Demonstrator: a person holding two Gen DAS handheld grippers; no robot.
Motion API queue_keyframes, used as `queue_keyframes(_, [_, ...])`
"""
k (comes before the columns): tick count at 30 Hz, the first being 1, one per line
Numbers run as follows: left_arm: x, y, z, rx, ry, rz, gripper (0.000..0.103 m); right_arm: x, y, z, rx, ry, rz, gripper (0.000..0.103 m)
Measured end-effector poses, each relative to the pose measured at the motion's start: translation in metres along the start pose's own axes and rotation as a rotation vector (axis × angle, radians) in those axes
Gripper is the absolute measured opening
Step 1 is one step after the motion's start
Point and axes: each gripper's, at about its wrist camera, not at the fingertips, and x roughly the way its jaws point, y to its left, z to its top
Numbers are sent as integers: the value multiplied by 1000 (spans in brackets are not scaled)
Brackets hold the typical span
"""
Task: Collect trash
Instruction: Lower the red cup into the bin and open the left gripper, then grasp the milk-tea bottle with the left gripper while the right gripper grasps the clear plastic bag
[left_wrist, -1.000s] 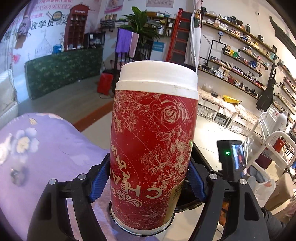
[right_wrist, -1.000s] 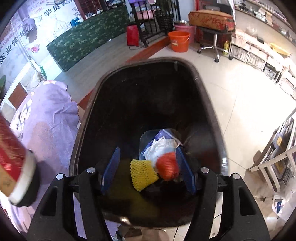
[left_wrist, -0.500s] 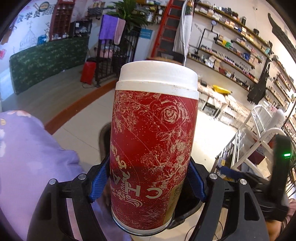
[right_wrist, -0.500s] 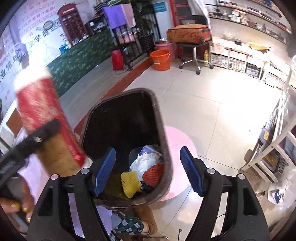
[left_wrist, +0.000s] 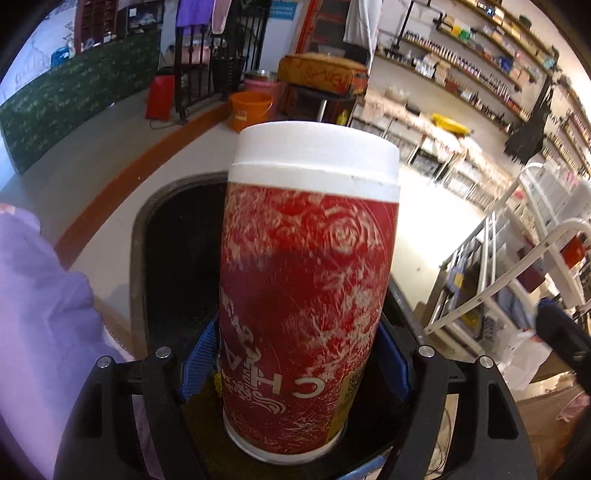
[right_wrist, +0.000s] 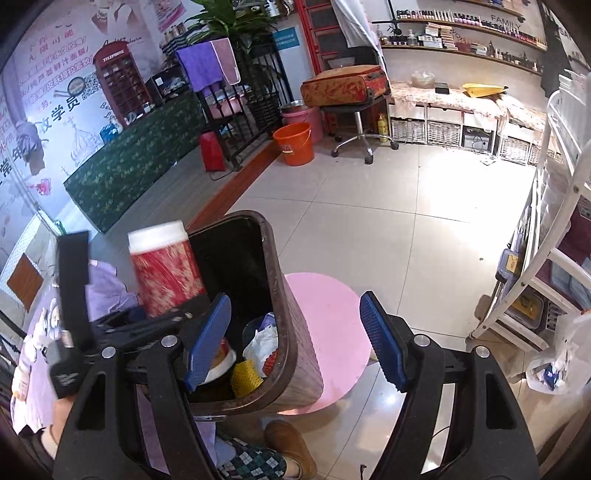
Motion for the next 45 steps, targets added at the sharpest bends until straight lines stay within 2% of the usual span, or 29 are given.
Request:
queue_keyframes(5, [8, 1, -1, 16, 31, -13, 74, -2, -2, 1, 6, -6, 1, 72])
queue_keyframes(7, [7, 0, -1, 31, 44, -17, 85, -2, -3, 1, 5, -6, 1, 72])
queue_keyframes(12, [0, -1, -5, 47, 34, -20, 91, -5, -2, 0, 1, -14, -3, 73])
queue_keyframes(21, [-37, 4, -18, 52, -47, 10, 94, -3, 9, 2, -17, -16, 6, 76])
queue_keyframes(26, [-67, 14, -29, 20, -103, 34, 96, 0, 27, 1, -48, -7, 32, 77])
queue_keyframes(34, [-115, 51, -64, -31, -178, 139, 97, 10, 84, -10, -154, 33, 129, 77])
queue_keyframes(40, [-151, 103, -94, -131, -192, 231, 97, 22, 152, -24, -278, 90, 262, 77])
queue_keyframes(45, [-182, 149, -115, -194, -183, 338, 97, 33, 227, -50, -406, 180, 407, 77])
